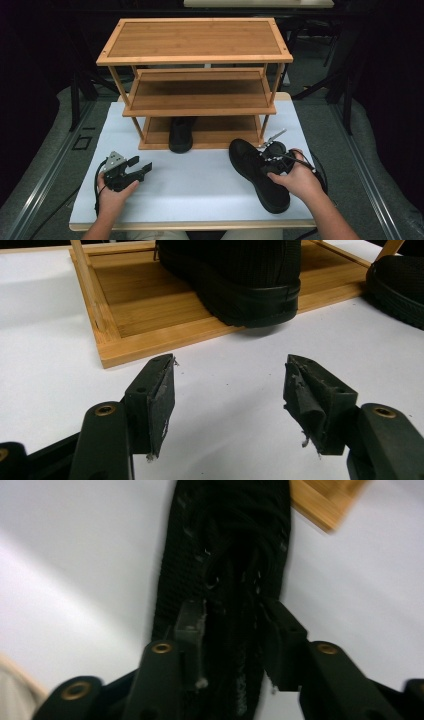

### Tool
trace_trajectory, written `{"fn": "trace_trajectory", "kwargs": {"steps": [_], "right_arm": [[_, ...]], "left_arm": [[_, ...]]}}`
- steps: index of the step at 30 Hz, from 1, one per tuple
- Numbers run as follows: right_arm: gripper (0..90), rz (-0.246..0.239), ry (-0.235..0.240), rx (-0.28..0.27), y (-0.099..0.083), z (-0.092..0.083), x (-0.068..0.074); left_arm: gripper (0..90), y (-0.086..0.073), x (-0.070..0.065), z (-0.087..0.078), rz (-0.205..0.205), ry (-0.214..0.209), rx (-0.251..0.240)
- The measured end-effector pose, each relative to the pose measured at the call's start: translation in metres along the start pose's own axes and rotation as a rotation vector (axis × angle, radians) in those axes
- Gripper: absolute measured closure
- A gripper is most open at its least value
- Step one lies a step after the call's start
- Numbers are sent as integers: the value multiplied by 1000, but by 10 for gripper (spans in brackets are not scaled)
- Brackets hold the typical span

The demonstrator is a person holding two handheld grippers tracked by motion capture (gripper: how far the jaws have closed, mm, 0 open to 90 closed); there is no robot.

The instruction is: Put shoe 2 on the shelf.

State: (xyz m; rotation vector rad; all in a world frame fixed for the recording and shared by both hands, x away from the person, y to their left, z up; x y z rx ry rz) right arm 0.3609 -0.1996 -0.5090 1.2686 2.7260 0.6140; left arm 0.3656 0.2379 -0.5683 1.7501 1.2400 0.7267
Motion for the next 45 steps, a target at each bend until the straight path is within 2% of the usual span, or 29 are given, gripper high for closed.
{"fn": "trace_trajectory", "kwargs": {"steps": [1,2,5,13,16,24,26,35,39,45], "right_arm": [[654,-17,-8,6,0,2,1],[672,-21,8,5,1,2,1],[715,-2,25,-5,2,-3,1],[803,68,141,8,2,-5,-9],[816,94,144,30,4,-5,-9],[837,96,106,106,10,-5,-6],[841,100,111,104,10,-5,-6],[846,150,147,7,21,-14,-2],[845,165,150,-30,37,-15,3],[844,196,154,-88,69,-3,7]], "left_arm": [[377,0,0,0,-1,0,0],[377,0,0,0,-1,1,1],[377,0,1,0,-2,1,1],[377,-1,0,1,3,-1,7],[377,-1,-1,1,4,-1,9],[377,0,0,1,2,2,8],[377,0,0,1,2,3,7],[377,0,-1,2,5,0,5],[377,0,-1,2,6,1,7],[377,0,0,2,3,-1,5]]}}
Point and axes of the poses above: each handheld gripper's, and its own axes: z roughly forward along the jaws, y roughly out of its top, x roughly to its left, the point moved 5 cm from there along z, roughly forward along the jaws, and after that the axes turned 12 degrees about y, right-handed, at the moved point
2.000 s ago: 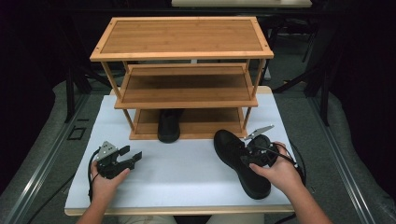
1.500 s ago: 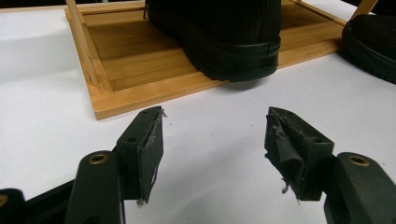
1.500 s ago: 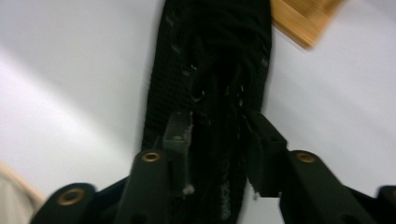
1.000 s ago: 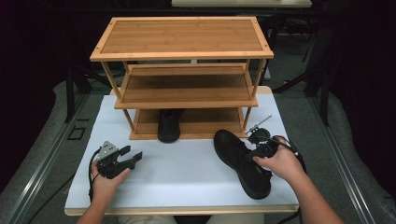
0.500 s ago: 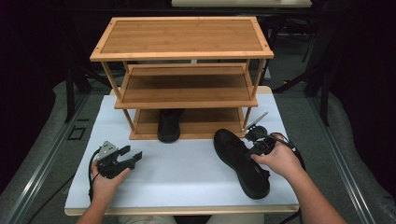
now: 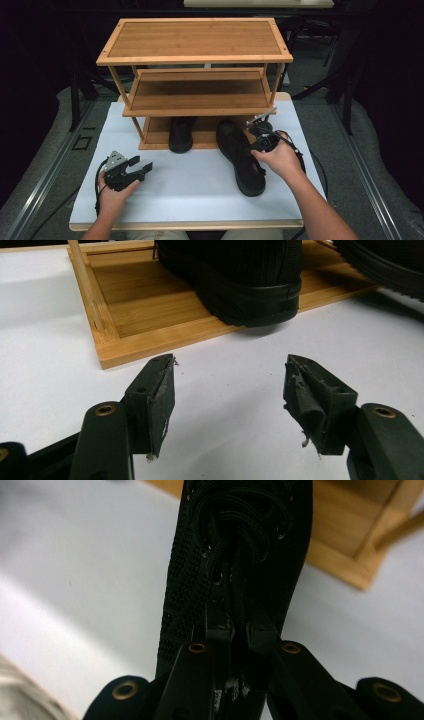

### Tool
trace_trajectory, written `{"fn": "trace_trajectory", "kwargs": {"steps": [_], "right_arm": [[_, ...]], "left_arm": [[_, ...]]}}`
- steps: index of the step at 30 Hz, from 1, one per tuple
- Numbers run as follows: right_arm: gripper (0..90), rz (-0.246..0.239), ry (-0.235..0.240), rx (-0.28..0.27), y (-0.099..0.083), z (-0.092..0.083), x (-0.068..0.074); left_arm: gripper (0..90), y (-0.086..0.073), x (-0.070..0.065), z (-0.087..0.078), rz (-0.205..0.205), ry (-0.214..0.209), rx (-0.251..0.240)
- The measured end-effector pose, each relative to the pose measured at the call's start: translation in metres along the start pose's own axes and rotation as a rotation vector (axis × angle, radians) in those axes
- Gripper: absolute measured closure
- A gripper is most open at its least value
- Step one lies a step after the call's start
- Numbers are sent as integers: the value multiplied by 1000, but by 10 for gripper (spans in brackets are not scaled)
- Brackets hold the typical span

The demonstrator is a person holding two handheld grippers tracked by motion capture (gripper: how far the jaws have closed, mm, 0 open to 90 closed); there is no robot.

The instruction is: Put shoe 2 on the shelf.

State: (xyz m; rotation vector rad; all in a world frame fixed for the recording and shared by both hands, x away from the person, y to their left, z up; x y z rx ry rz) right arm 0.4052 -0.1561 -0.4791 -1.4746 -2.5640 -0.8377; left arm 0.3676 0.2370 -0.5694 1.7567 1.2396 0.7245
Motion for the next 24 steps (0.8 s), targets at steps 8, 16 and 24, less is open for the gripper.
{"fn": "trace_trajectory", "kwargs": {"steps": [8,16,24], "right_arm": [[844,43,27,-84,33,28,13],[821,30,-16,-158,42,55,14],[596,-76,57,-305,40,38,24]], "left_arm": [[377,1,2,-1,-2,-3,-3],[377,1,1,-1,-2,-6,-3],[377,0,0,0,0,-3,-6]]}}
Point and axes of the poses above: each handheld gripper's, and its own axes: z roughly forward along the jaws, y roughly out of its top, x roughly to its left, the point moved 5 cm from there along z, roughly forward along the jaws, and after that the axes turned 12 degrees about y, right-handed, at the moved point
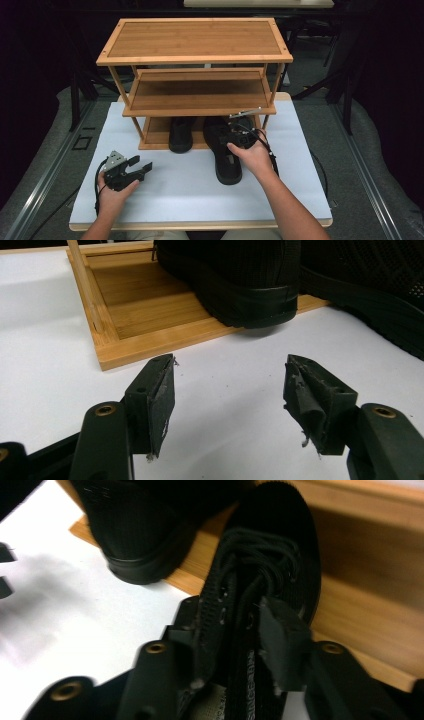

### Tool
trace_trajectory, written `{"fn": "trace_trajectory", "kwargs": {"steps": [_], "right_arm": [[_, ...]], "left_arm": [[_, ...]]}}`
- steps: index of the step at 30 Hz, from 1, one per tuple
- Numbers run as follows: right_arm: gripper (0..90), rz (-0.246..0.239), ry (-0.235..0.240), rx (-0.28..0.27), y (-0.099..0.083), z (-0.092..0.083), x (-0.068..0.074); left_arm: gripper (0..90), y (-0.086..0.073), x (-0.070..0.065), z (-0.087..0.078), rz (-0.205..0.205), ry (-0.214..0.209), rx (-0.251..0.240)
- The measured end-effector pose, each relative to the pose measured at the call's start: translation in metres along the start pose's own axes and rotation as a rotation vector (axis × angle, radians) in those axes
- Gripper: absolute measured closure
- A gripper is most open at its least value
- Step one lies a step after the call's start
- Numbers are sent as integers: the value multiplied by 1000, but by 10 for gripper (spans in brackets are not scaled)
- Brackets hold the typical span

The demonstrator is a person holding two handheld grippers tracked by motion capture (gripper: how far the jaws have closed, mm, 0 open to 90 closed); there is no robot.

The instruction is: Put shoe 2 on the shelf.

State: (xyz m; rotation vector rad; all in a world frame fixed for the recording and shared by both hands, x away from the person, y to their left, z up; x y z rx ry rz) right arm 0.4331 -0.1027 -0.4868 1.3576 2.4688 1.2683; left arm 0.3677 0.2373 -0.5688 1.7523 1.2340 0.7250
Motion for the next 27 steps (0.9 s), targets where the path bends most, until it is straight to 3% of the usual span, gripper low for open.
{"fn": "trace_trajectory", "kwargs": {"steps": [1,7,8,9,13,16,17,19,23,26,27], "right_arm": [[585,-20,-11,-22,-1,-5,2],[502,-113,34,-163,-15,-31,15],[487,-124,0,-181,-19,-35,16],[476,-134,47,-199,-22,-38,18],[381,-170,54,-306,-48,-54,27],[347,-182,58,-354,-77,-54,31],[338,-180,82,-338,-90,-50,32],[338,-183,53,-305,-105,-39,31],[355,-163,-3,-282,-115,-23,24],[459,-155,-59,-255,-115,-14,18],[522,-129,-41,-251,-115,-12,17]], "left_arm": [[377,0,0,0,1,2,0],[377,0,0,0,5,0,2],[377,0,0,0,5,0,2],[377,0,0,0,5,0,4],[377,0,0,-1,2,1,-1],[377,0,-1,0,5,4,3],[377,0,-2,1,8,4,6],[377,0,-4,2,15,1,5],[377,0,-5,2,19,1,9],[377,-1,-4,2,16,0,8],[376,-1,-4,3,13,0,8]]}}
Point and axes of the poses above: each handheld gripper's, and its own axes: z roughly forward along the jaws, y roughly out of its top, x roughly to its left, the point moved 5 cm from there along z, roughly forward along the jaws, and after that the axes turned 12 degrees about y, right-handed, at the moved point
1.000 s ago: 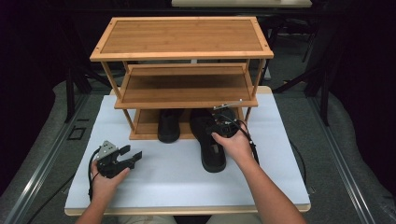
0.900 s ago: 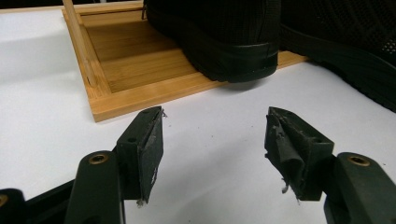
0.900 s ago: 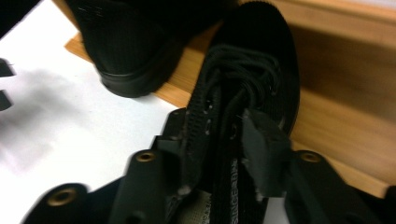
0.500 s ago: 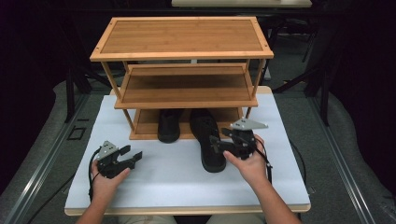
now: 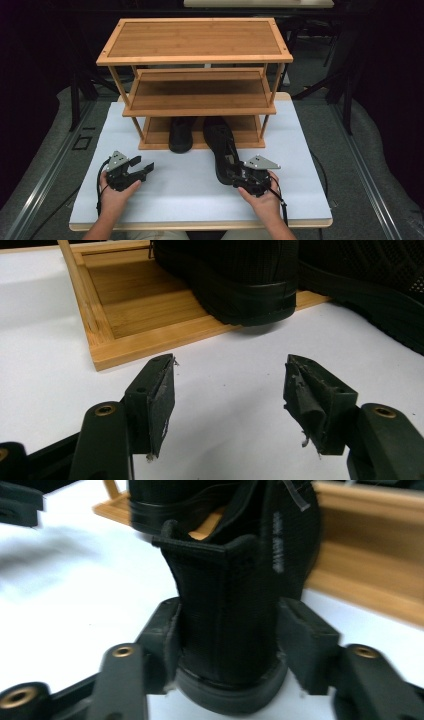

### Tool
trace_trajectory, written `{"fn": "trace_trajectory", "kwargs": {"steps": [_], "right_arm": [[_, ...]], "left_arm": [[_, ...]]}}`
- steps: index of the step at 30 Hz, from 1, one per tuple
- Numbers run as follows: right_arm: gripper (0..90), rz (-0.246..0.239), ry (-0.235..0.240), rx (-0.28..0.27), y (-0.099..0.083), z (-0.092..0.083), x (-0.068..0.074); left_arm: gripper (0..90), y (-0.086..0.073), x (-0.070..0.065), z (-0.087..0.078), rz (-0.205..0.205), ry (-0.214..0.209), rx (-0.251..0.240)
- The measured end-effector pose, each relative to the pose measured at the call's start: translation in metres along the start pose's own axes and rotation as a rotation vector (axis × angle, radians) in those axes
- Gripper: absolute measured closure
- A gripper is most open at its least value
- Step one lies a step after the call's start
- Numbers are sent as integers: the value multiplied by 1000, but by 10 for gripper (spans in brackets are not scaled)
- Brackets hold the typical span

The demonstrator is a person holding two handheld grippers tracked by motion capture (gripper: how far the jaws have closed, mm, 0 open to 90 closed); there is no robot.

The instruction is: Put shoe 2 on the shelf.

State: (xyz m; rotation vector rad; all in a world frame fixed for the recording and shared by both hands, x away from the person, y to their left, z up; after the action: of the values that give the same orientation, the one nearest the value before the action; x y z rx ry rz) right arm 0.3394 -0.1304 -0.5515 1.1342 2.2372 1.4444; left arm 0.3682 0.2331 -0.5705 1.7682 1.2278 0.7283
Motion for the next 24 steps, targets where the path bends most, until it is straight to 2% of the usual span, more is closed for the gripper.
{"fn": "trace_trajectory", "kwargs": {"steps": [1,2,3,5,9,11,14,17,18,19,20,22,23,24], "right_arm": [[568,11,31,-6,0,2,0],[651,9,75,-14,1,3,1],[692,2,83,-14,2,4,1],[732,-11,45,-9,5,7,1],[754,33,51,-18,11,12,-2],[760,29,68,-32,16,14,-3],[764,14,35,-33,24,19,-5],[764,33,29,-39,31,25,-10],[765,57,32,-43,33,27,-13],[764,79,57,-49,36,31,-14],[765,74,73,-44,39,35,-14],[764,43,36,-42,43,43,-14],[763,40,3,-40,46,48,-14],[763,37,-6,-39,50,51,-14]], "left_arm": [[376,0,0,0,0,1,2],[376,0,0,0,0,0,0],[376,0,-1,0,4,-2,1],[376,0,-2,1,8,-1,5],[376,0,-3,2,12,-5,2],[376,0,-4,3,10,-1,7],[376,0,-4,5,15,-6,5],[376,0,-5,7,21,-3,8],[376,0,-6,8,23,-5,4],[376,1,-6,9,23,-7,1],[376,1,-6,9,25,-7,8],[376,2,-7,10,29,-6,1],[376,3,-7,10,32,-4,2],[376,4,-8,11,32,-6,-2]]}}
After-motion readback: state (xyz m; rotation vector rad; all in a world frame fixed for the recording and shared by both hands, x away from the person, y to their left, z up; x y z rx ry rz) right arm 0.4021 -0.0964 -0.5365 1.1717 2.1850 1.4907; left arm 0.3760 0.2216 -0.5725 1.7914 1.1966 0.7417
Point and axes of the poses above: each handheld gripper's, and its own axes: z roughly forward along the jaws, y roughly out of its top, x roughly to its left, the point moved 5 cm from there along z, roughly forward along the jaws, and after that the axes turned 12 degrees about y, right-handed, at the moved point
